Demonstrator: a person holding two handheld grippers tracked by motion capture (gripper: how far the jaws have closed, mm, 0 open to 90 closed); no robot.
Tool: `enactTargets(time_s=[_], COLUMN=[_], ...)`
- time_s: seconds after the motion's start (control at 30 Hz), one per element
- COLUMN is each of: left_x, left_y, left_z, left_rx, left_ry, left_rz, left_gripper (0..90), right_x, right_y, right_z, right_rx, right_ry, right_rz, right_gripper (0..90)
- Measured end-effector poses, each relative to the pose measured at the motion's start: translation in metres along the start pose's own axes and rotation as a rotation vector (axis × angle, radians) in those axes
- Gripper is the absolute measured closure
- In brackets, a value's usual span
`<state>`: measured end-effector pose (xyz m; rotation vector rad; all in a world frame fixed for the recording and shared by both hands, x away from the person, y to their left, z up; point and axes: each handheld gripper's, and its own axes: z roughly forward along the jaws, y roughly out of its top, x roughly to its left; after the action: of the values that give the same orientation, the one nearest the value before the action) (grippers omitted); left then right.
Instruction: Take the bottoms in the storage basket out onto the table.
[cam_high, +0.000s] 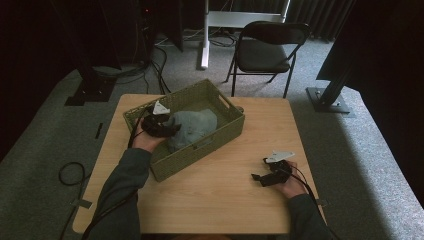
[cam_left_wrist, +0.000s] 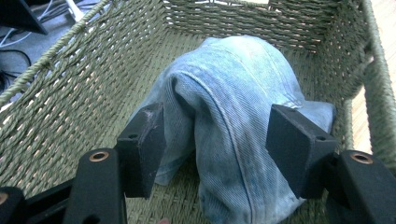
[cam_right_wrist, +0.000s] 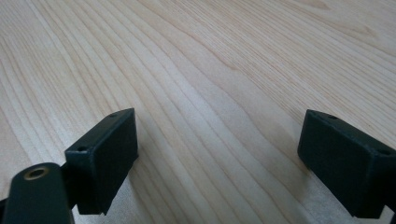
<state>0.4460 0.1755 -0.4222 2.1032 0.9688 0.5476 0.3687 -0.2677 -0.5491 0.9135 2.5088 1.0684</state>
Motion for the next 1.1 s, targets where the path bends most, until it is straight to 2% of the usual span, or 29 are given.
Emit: enactTargets(time_s=[0.2, 0.33, 0.6, 0.83, 0.93, 1.1], left_x=[0.006, 0.009, 0.009, 0.005, 0.005, 0.003], left_y=[0.009, 0.015, 0.021, 0.019, 0.019, 0.019], left_z=[0.008, 0.013, 0.027, 0.038, 0.038, 0.037], left_rx=[0.009, 0.002, 0.036, 0.097, 0.108, 0.131], left_ry=[0.011, -0.004, -0.025, -0.05, -0.055, -0.062], left_rz=[-0.008, -0.022, -0.032, -0.03, -0.032, -0.027], left_gripper=[35.1, 32.8, 29.8, 29.5, 35.7, 60.6], right_x=[0.0, 0.0, 0.0, -0.001, -0.001, -0.004], right_y=[0.0, 0.0, 0.0, -0.001, -0.002, -0.004], right_z=[0.0, 0.0, -0.001, -0.002, -0.002, -0.004], right_rx=[0.0, 0.0, 0.001, 0.001, 0.001, 0.001], right_ry=[0.0, 0.0, 0.003, 0.005, 0.005, 0.002], right_rz=[0.0, 0.0, -0.003, -0.004, -0.004, -0.003], right_gripper=[11.8, 11.7, 11.8, 11.8, 11.8, 11.7])
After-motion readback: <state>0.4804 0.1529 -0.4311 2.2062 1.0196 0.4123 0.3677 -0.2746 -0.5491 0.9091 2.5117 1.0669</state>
